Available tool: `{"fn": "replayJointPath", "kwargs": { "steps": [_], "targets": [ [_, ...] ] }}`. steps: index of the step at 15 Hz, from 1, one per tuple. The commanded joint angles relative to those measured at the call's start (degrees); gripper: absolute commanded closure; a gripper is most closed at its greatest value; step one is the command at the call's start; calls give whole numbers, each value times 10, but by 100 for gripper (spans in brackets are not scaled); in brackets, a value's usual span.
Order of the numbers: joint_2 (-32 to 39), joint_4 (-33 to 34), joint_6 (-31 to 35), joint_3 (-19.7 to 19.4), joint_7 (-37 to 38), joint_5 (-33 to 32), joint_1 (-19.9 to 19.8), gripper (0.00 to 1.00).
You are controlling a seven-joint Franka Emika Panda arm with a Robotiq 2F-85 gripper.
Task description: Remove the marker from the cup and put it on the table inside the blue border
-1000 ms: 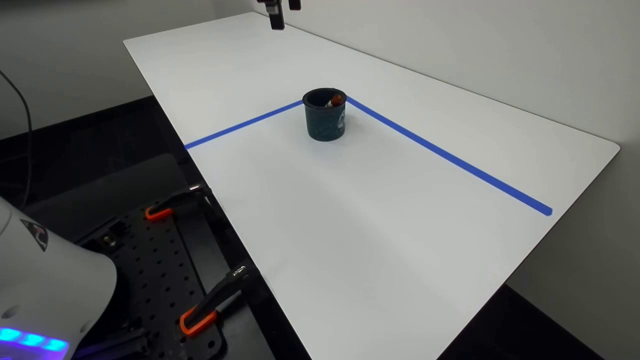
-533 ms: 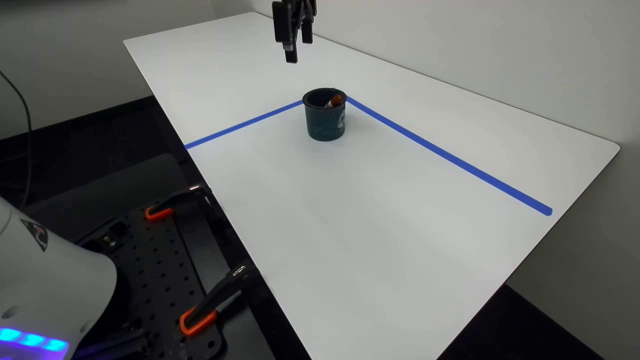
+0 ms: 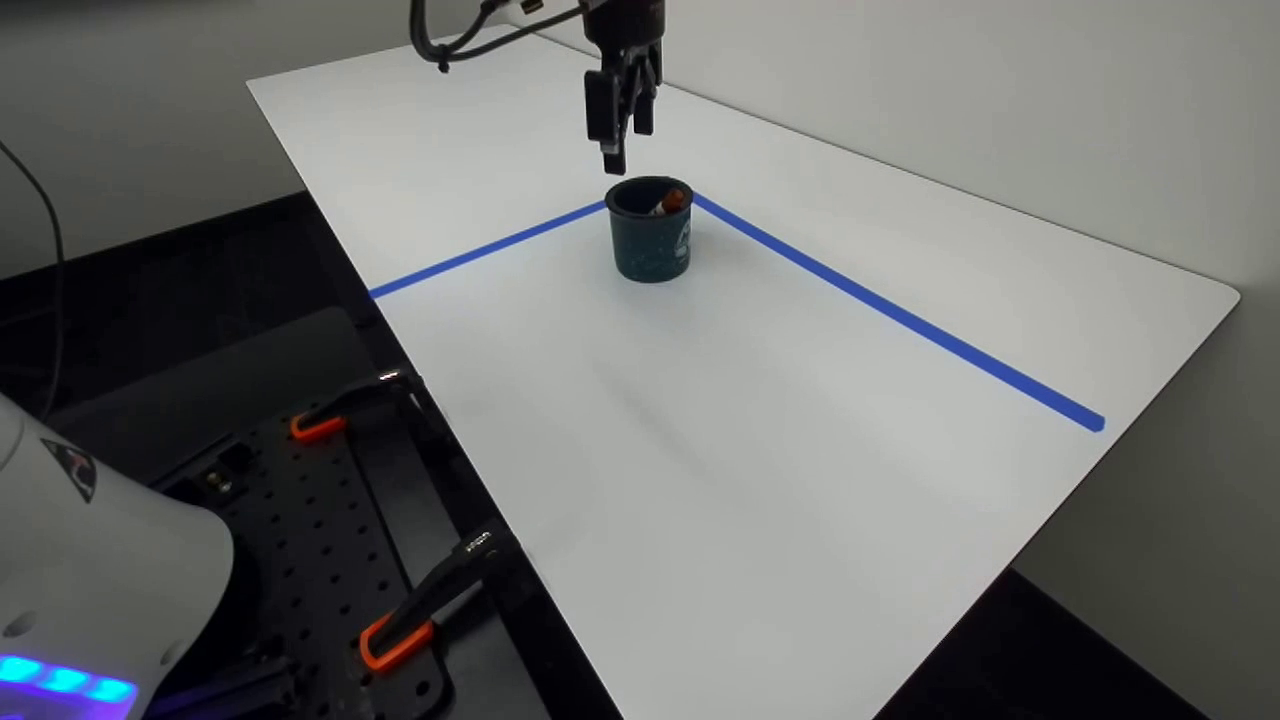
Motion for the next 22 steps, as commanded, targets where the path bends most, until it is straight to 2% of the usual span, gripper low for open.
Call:
{"fn": "replayJointPath", "kwargs": {
  "steps": [1, 6, 8, 9, 11, 14, 15, 17, 19, 20, 22],
  "targets": [
    [21, 22, 2, -21, 21, -10, 23, 28],
    [39, 30, 0, -32, 19, -5, 34, 66],
    [49, 33, 0, -35, 15, 0, 33, 78],
    [52, 34, 0, -36, 14, 1, 33, 80],
    [60, 39, 0, -38, 11, 2, 33, 78],
    [71, 51, -2, -41, 7, 4, 33, 58],
    [73, 54, -3, -41, 7, 4, 34, 44],
    [78, 60, -5, -43, 7, 4, 34, 43],
    [82, 64, -5, -44, 7, 5, 34, 53],
    [84, 65, -5, -44, 6, 5, 34, 65],
    [88, 69, -6, -44, 6, 6, 35, 83]
  ]
}}
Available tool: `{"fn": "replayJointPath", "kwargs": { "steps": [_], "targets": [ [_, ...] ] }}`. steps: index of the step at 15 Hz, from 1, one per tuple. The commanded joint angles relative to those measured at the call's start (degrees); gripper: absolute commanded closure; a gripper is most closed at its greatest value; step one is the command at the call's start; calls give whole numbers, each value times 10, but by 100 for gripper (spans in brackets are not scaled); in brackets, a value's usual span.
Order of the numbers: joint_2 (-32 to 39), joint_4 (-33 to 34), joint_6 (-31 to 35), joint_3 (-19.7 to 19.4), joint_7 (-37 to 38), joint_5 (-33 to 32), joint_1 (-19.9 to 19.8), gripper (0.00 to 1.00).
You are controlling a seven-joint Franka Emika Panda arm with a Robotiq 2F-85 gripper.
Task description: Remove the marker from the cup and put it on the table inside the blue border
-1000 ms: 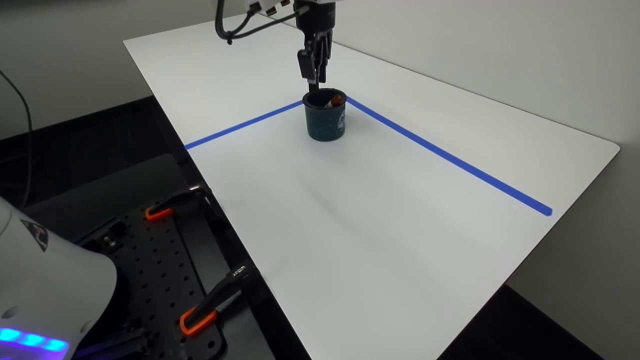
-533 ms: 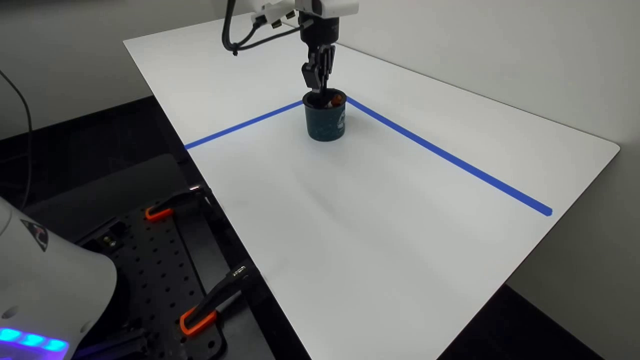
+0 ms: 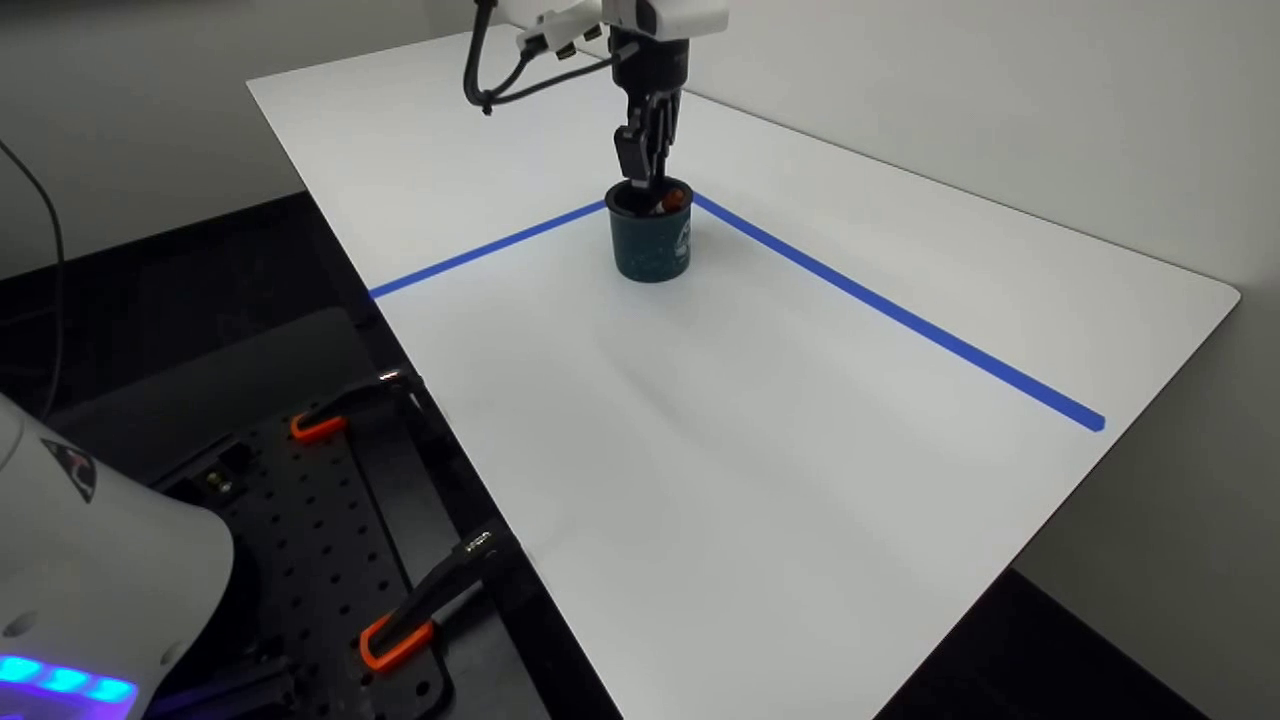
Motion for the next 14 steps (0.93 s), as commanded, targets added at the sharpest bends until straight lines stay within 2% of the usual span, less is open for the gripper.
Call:
{"fn": "replayJointPath", "kwargs": {
  "steps": [1, 2, 3, 5, 7, 9, 10, 11, 12, 13, 14],
  "targets": [
    [9, 13, -7, -8, 5, 7, 10, 81],
    [11, 14, -8, -8, 4, 8, 9, 81],
    [13, 14, -8, -7, 4, 10, 9, 75],
    [18, 17, -10, -6, 2, 16, 7, 51],
    [22, 20, -11, -7, 3, 18, 8, 45],
    [26, 22, -12, -9, 4, 18, 9, 43],
    [27, 22, -12, -10, 5, 16, 9, 52],
    [28, 23, -12, -11, 5, 16, 10, 54],
    [30, 24, -13, -11, 5, 16, 9, 60],
    [31, 25, -13, -12, 5, 17, 9, 56],
    [33, 26, -14, -13, 4, 17, 9, 58]
  ]
}}
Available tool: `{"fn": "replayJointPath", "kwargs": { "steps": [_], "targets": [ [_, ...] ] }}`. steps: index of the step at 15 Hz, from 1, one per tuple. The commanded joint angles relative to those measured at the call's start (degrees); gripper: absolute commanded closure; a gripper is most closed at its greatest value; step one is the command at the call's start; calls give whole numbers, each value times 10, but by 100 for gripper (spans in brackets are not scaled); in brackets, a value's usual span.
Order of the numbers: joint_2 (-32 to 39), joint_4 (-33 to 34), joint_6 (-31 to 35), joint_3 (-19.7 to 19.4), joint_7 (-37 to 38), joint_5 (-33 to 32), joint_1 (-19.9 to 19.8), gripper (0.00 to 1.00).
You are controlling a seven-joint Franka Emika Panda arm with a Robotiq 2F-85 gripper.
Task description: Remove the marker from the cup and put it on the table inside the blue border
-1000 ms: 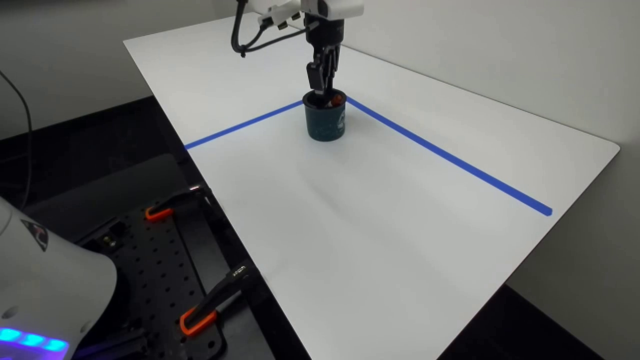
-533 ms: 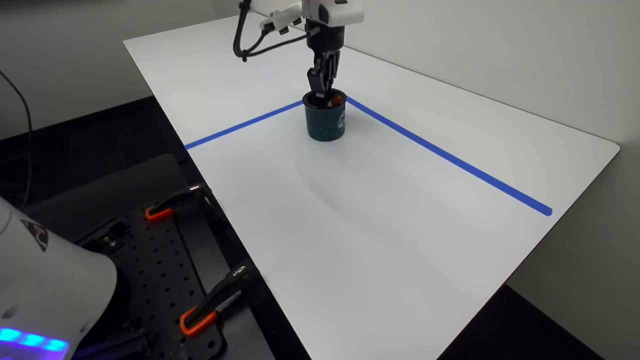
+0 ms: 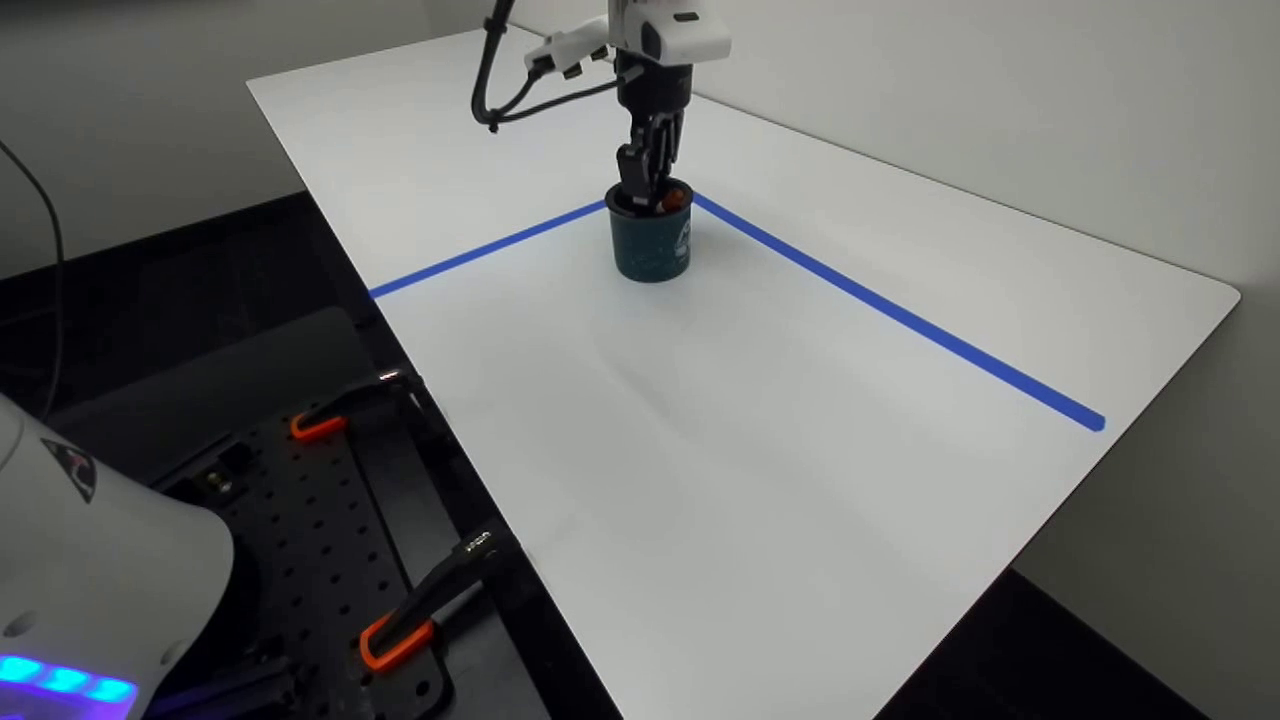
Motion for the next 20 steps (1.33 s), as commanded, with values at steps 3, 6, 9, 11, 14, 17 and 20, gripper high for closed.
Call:
{"fn": "replayJointPath", "kwargs": {
  "steps": [3, 6, 9, 11, 14, 17, 20],
  "targets": [
    [11, 17, -15, -10, 4, 9, 9, 52],
    [15, 19, -17, -11, 4, 9, 9, 50],
    [19, 20, -18, -12, 5, 8, 10, 59],
    [20, 21, -20, -13, 6, 7, 10, 72],
    [22, 23, -25, -17, 9, 4, 13, 95],
    [19, 25, -28, -16, 8, 4, 13, 95],
    [7, 27, -33, -15, 8, 4, 14, 95]
  ]
}}
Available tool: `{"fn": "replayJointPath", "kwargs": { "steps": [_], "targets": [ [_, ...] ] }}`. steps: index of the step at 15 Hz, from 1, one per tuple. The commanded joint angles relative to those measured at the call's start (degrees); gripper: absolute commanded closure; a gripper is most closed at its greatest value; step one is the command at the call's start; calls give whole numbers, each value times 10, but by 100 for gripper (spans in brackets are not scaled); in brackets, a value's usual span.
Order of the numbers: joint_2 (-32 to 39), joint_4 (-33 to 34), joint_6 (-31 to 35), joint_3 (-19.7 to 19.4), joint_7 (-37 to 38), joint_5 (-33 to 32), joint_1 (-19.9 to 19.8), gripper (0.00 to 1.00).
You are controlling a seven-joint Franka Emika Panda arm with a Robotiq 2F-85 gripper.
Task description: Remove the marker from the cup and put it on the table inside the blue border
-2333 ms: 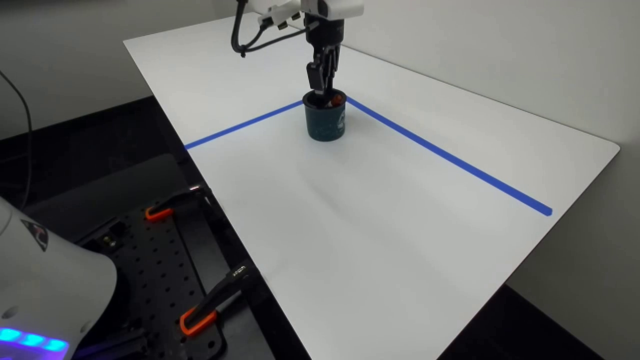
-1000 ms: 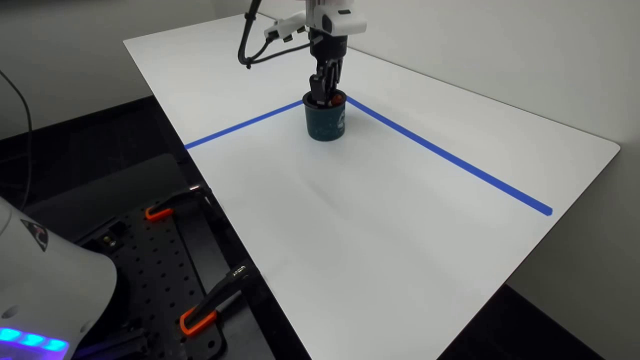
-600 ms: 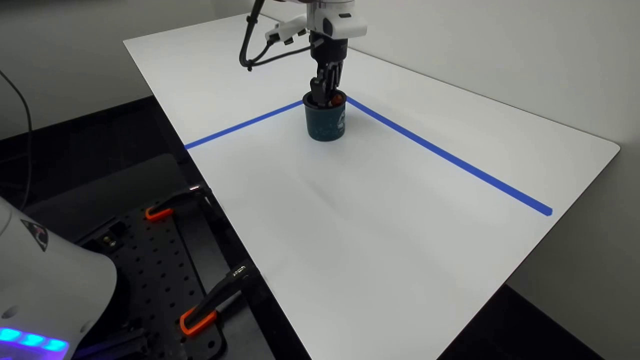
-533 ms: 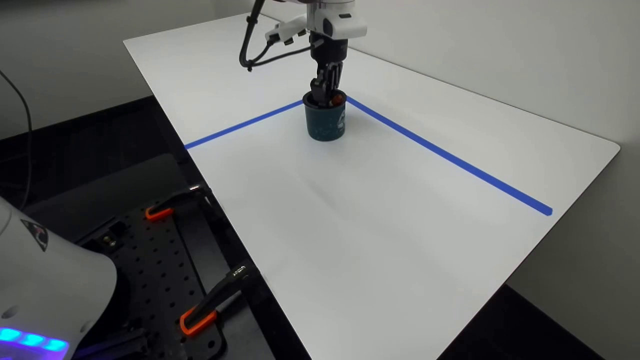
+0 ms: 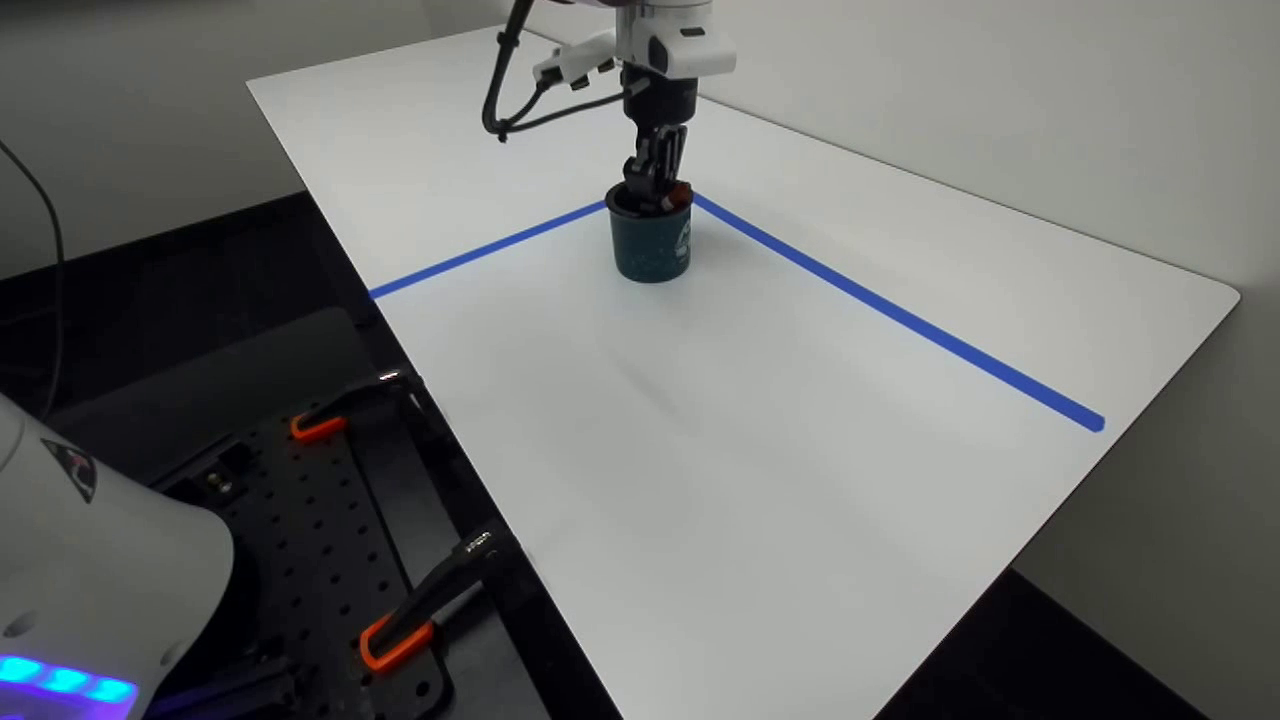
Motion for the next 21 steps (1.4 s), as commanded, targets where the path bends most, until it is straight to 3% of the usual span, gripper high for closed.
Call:
{"fn": "replayJointPath", "kwargs": {
  "steps": [1, 7, 13, 17, 21],
  "targets": [
    [-16, 13, -29, -10, 9, 4, 14, 95],
    [-58, 11, -41, -8, 11, 5, 14, 95],
    [-157, -26, -81, -14, 28, -15, 7, 95],
    [-217, -78, -73, 10, -95, 59, -39, 95],
    [-231, -118, -79, 14, -269, 181, -75, 95]
  ]
}}
